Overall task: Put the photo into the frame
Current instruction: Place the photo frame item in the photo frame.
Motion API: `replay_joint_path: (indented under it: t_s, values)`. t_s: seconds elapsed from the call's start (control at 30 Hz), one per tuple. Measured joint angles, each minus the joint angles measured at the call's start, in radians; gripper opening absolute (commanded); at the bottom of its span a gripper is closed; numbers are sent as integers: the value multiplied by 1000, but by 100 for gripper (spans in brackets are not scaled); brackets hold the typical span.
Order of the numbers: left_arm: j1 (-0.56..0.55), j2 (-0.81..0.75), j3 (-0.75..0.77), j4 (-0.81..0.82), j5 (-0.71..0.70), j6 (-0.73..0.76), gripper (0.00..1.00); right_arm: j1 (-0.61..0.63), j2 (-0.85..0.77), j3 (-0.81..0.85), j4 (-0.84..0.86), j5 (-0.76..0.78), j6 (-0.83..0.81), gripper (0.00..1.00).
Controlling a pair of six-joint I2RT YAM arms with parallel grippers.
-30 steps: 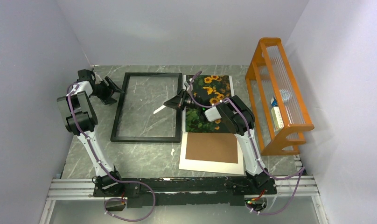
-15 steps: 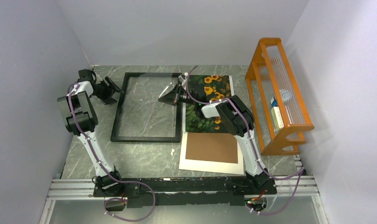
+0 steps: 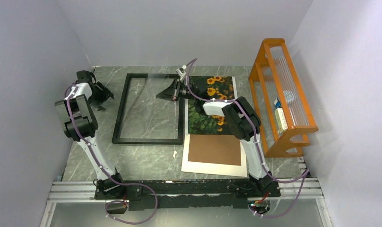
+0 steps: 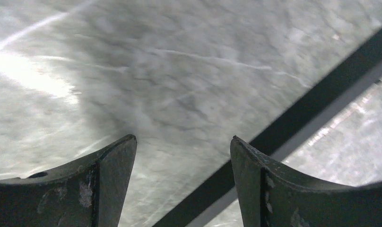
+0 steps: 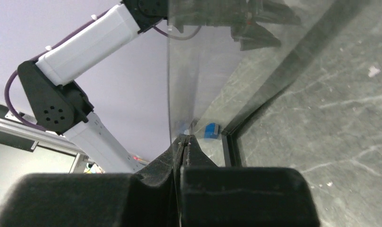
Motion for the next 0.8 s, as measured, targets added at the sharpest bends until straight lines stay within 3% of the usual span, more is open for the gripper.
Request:
replay_joint_path:
  t_s: [0.43, 0.8]
  values:
    - [49, -3, 37, -90, -109, -26, 78, 48, -55, 220, -191, 2, -53, 0]
    - [60, -3, 49, -179, -290, -98, 81, 55, -2, 167, -284, 78, -100, 0]
